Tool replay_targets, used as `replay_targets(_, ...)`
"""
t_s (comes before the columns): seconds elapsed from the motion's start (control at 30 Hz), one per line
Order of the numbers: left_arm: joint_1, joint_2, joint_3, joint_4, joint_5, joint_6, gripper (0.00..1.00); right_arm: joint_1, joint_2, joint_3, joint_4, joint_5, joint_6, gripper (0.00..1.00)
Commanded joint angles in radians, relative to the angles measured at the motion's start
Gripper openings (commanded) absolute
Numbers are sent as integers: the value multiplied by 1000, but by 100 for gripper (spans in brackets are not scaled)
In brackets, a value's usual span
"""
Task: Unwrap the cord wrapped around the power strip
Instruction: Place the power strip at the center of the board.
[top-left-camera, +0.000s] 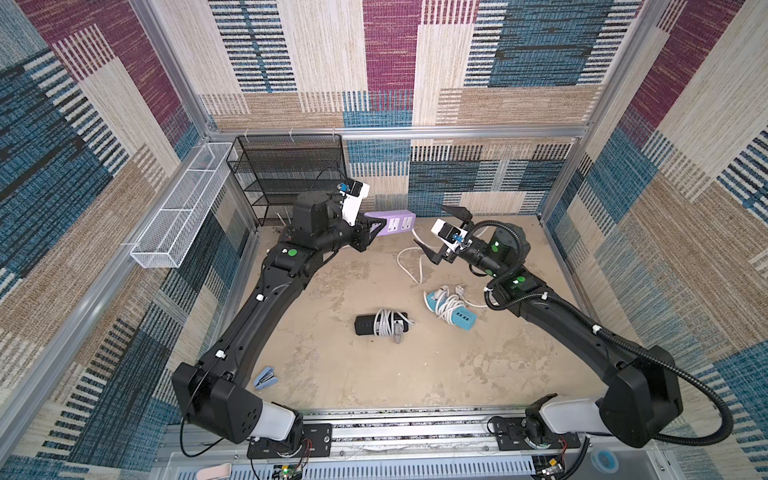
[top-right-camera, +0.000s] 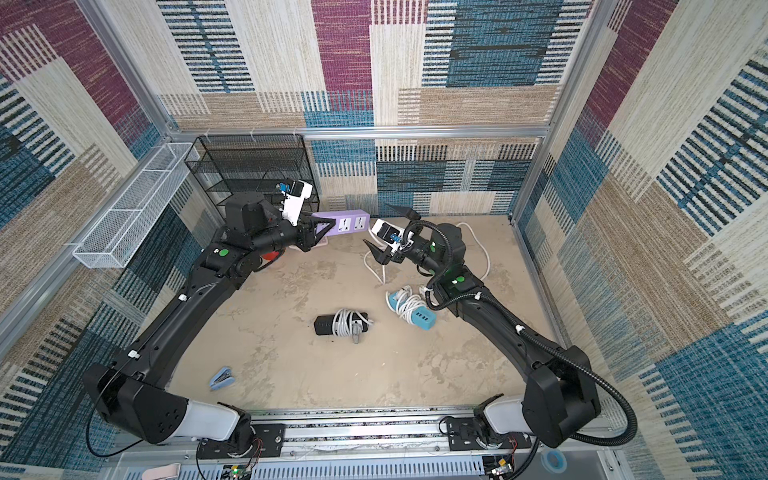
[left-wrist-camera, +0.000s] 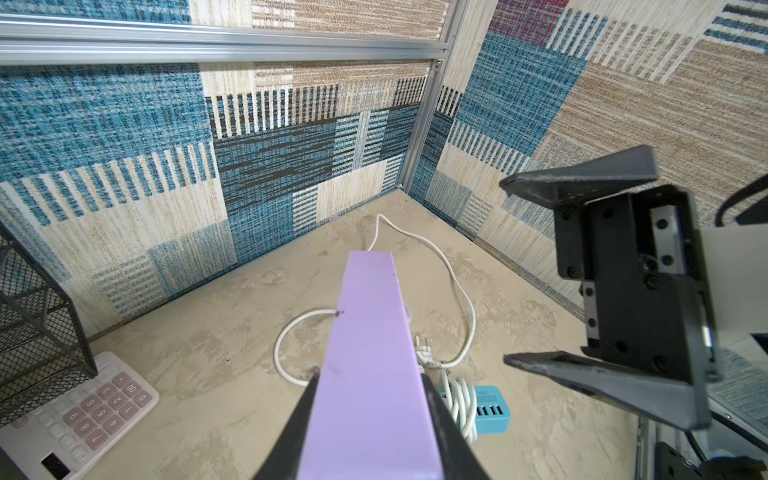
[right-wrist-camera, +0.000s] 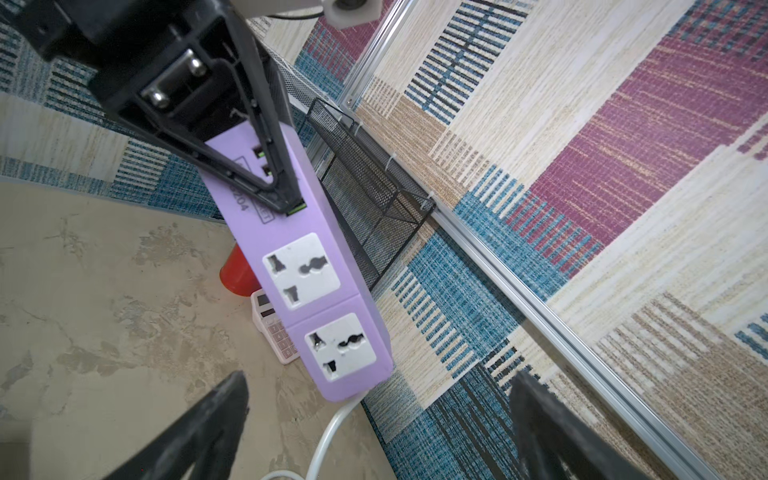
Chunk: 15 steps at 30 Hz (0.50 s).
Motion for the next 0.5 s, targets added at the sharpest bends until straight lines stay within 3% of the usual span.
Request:
replay_targets(0.0,-4,-3,13,3,47,37,0,18,27,34,-69,-17,-55,99)
replay_targets(0.47,-12,-2,4,9,76,30,0,90,152,137,-83,136,-107,98)
